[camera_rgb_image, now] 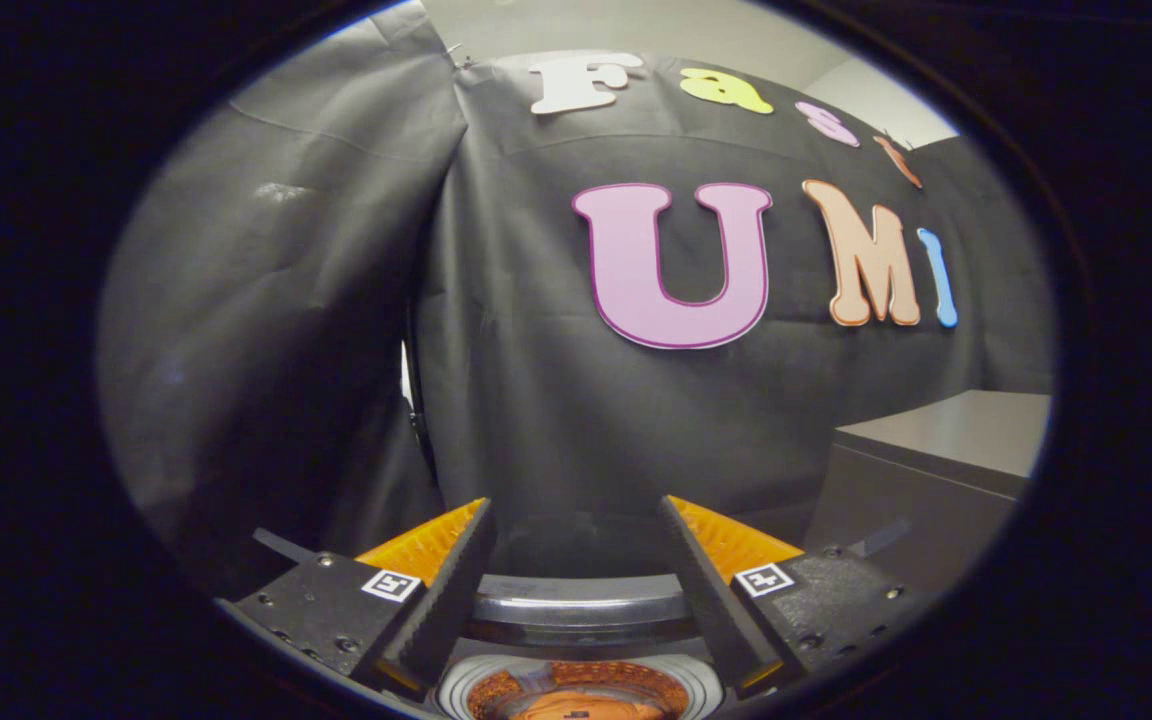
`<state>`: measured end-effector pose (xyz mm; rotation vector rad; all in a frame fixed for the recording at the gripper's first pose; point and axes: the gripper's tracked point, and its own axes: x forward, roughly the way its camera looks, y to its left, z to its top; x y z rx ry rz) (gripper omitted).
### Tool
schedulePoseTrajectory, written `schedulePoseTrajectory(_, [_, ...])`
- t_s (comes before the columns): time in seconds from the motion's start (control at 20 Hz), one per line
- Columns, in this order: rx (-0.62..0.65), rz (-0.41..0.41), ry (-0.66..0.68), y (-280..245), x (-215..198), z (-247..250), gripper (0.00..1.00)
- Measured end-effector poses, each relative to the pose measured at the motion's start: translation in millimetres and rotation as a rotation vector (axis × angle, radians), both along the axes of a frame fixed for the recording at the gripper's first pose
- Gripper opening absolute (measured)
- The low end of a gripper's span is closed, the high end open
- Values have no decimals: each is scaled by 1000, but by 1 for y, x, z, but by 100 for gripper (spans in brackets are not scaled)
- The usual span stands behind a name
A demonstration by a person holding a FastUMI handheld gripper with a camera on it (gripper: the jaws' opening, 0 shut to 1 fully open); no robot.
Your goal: Put the clothes into the washing machine and then close the washing machine lid.
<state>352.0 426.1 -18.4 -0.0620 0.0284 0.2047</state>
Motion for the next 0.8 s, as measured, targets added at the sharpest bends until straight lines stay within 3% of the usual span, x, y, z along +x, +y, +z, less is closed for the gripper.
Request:
schedulePoseTrajectory(0.1, [-8, -18, 12, -2, -9, -17, 98])
schedulePoseTrajectory(0.25, [-6, -25, 143, -8, -35, -74, 98])
schedulePoseTrajectory(0.5, [34, -46, 255, -18, -41, -142, 97])
schedulePoseTrajectory(0.8, [22, -53, 271, -18, -33, -150, 97])
